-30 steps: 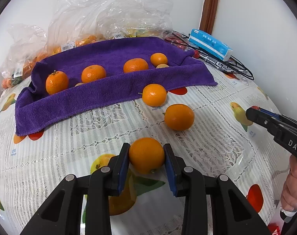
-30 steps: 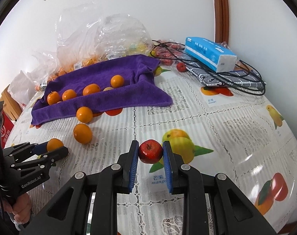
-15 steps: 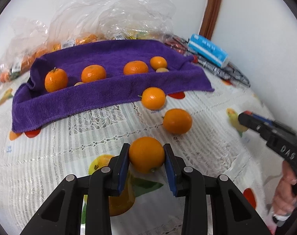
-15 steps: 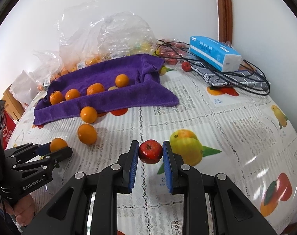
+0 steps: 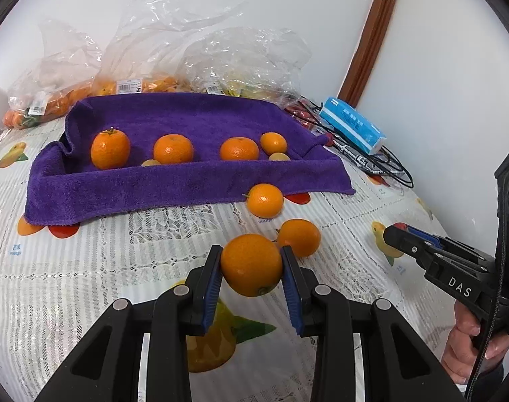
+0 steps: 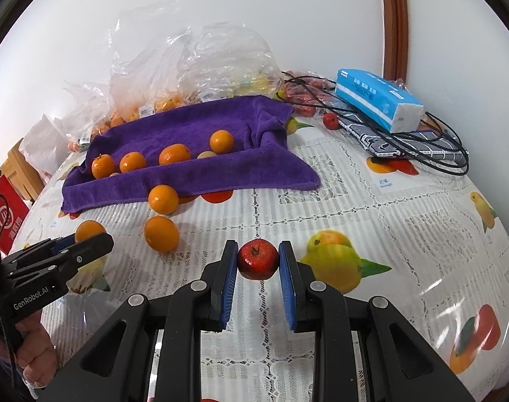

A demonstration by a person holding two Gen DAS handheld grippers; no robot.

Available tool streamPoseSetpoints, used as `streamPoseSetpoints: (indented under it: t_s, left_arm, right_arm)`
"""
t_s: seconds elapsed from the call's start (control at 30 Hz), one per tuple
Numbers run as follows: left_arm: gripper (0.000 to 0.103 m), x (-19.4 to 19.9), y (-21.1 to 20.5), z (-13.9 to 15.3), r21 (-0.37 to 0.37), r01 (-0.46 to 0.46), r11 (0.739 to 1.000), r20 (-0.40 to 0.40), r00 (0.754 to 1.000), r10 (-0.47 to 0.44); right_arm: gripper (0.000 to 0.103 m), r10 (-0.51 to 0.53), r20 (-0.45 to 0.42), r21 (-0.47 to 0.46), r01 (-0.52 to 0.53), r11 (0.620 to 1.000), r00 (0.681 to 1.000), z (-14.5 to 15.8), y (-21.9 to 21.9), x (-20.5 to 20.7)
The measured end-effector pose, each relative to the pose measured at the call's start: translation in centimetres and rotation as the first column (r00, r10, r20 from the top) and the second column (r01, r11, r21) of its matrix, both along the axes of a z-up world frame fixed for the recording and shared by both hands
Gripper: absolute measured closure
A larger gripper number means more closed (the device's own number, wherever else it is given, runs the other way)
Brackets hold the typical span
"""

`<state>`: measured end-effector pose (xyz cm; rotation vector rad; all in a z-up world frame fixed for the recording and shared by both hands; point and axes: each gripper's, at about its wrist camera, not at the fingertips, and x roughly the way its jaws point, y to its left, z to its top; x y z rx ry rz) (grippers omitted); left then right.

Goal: Organize fruits
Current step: 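Lift the apple and the orange up toward the purple towel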

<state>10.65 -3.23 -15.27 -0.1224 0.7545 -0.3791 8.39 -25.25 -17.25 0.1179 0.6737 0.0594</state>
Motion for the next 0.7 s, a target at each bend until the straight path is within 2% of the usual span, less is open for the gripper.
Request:
streamPoseSetpoints:
  t_s: [0.37,0.47,0.7]
  left_arm:
    - [0.071,0.3,1.3,0.5,-0.038,-0.06,0.997,-0.005,0.998,0.06]
    - [0.071,0.5,2.1,1.3,-0.06,-0.076,0.995,-0.001,0.997,0.076]
    - [0.071,1.6,3.8,4.0,-0.05,-0.122,0.991,0.044,0.991,0.124]
  right_arm:
    - [0.078,0.012,0.035,-0.008,-0.012,1.0,0.999,1.4,0.6,0.4]
    - [0.078,0.019,0.052,-0.012,-0.018,1.0,0.998,2.0,0.7,0.6]
    - [0.078,0.022,0.094,-0.011,-0.021,1.0,0.995,3.8,0.5,1.4]
